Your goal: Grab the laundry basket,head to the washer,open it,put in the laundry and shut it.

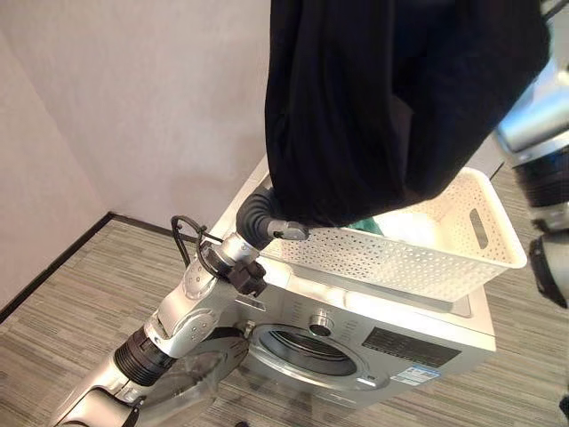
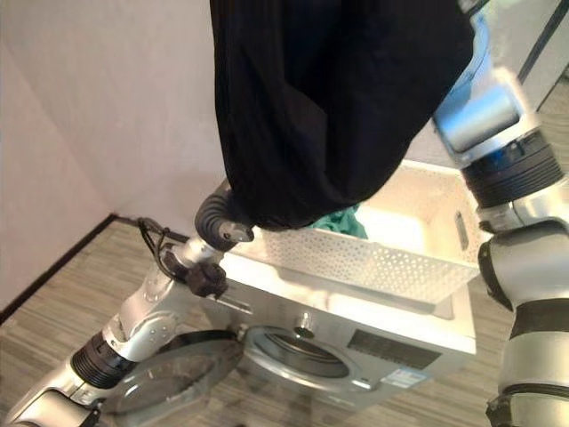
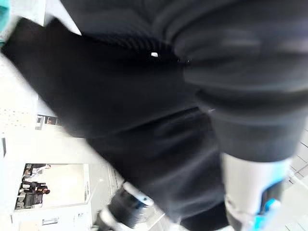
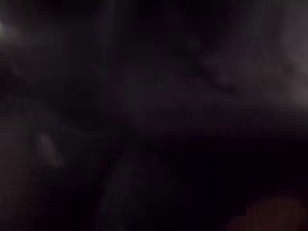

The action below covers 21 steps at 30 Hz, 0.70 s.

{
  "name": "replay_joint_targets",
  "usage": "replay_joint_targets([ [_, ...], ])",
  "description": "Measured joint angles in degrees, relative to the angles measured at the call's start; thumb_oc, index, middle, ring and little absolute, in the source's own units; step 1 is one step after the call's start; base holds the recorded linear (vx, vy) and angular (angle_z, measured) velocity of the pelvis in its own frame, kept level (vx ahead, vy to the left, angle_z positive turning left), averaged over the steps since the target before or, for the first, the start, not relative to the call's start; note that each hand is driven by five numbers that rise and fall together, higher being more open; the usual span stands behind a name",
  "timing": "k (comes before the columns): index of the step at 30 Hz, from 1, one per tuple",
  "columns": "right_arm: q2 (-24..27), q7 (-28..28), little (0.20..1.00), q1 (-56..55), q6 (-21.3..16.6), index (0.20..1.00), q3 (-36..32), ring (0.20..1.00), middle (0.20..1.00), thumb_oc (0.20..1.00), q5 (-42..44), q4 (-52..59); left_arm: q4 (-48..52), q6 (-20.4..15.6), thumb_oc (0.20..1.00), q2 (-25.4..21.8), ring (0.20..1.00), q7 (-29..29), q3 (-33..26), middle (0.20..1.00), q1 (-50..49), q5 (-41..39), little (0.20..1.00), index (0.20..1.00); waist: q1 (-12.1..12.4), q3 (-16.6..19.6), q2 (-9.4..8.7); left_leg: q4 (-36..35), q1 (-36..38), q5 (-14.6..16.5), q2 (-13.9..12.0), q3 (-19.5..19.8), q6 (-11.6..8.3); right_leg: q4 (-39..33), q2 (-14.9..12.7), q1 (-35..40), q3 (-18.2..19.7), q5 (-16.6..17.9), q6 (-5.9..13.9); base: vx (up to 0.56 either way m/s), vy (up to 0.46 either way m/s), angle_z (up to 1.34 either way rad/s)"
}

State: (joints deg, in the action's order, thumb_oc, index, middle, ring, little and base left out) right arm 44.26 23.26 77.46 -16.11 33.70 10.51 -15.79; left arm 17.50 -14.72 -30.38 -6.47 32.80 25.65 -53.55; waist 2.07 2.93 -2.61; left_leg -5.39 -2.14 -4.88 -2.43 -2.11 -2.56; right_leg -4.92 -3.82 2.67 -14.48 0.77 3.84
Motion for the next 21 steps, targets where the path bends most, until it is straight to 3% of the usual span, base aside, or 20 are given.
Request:
replay_joint_targets([
  [9,-10.32,-0.84,0.2,-2.23,-0.17,0.2,-3.53,0.2,0.2,0.2,3.44,3.26,-4.17,0.44,1.0,5.99,1.0,1.77,2.59,1.0,2.86,-0.11,1.0,1.0,-1.01,0.02,0.11,0.0,-0.12,0.0,-0.04,-0.23,0.0,0.01,0.02,-0.29,0.22,0.02,-0.02,0.0,0.0,0.0],
  [16,-13.19,-0.79,0.2,-2.86,-0.33,0.2,-3.73,0.2,0.2,0.2,4.68,4.06,-5.63,0.73,1.0,7.66,1.0,3.02,4.54,1.0,6.02,-0.38,1.0,1.0,-1.35,0.02,0.12,0.0,-0.17,0.0,-0.08,-0.41,0.0,0.01,0.04,-0.45,0.5,0.06,-0.06,0.0,-0.003,-0.02],
  [21,-19.94,-0.92,0.2,-9.45,-0.76,0.2,-6.25,0.2,0.2,0.2,11.78,7.64,-8.67,0.88,1.0,12.33,1.0,5.9,4.64,1.0,8.99,-0.57,1.0,1.0,-1.65,0.08,0.15,0.01,-0.12,0.0,-0.09,-0.68,0.0,0.02,0.05,-0.56,0.85,0.19,-0.07,0.0,-0.004,-0.03],
])
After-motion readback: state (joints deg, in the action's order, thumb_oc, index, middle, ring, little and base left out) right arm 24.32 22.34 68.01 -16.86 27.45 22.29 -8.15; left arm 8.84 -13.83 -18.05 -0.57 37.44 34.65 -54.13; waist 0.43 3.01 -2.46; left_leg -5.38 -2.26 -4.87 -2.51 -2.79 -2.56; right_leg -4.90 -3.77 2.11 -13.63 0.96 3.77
